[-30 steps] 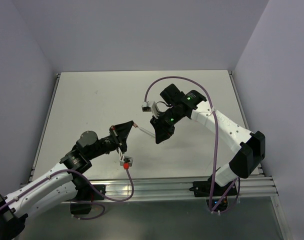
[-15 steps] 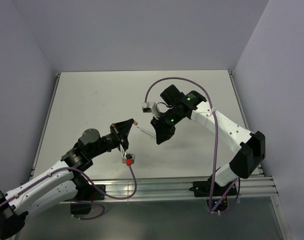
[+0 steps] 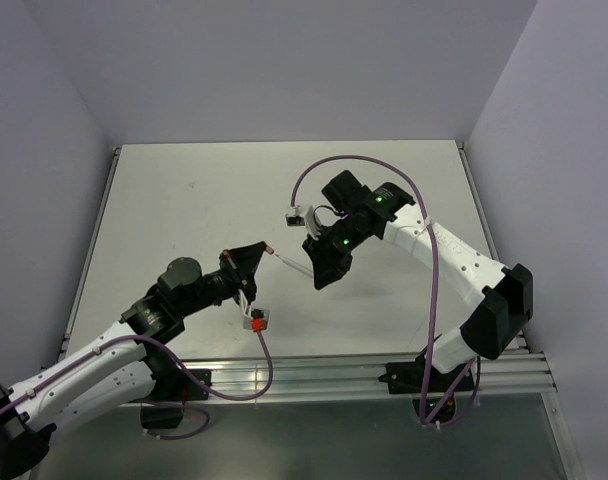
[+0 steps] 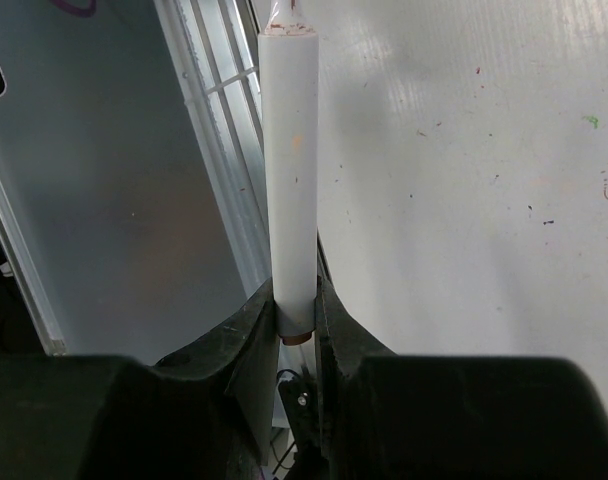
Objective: Insert the pens into the pen caps
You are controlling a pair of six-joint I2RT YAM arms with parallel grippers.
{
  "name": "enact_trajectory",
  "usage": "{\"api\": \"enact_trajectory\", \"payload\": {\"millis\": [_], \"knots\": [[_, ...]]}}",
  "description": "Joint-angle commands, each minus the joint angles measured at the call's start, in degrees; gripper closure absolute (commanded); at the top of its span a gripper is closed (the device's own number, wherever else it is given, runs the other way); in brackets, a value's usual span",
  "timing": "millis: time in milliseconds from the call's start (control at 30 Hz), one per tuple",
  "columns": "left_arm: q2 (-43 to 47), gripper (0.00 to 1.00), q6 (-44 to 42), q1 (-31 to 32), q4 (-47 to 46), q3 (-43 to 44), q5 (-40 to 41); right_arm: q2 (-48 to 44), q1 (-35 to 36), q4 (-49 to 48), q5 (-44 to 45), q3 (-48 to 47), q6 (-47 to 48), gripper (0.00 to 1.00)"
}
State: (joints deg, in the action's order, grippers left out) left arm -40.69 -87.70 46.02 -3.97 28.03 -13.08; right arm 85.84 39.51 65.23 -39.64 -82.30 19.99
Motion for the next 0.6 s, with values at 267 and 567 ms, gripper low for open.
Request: {"api": "enact_trajectory", "payload": {"millis": [267,567], "knots": [[-1.3,1.00,1.7,0.5,3.0,4.3,-2.6,-0.8,0.5,0.1,-0.7,-2.0,-0.3,1.00],[-1.9,1.00,1.6,2.6,3.8,4.8,-2.0,0.8,0.5,0.1,-1.1,-2.7,-0.3,1.00]]}}
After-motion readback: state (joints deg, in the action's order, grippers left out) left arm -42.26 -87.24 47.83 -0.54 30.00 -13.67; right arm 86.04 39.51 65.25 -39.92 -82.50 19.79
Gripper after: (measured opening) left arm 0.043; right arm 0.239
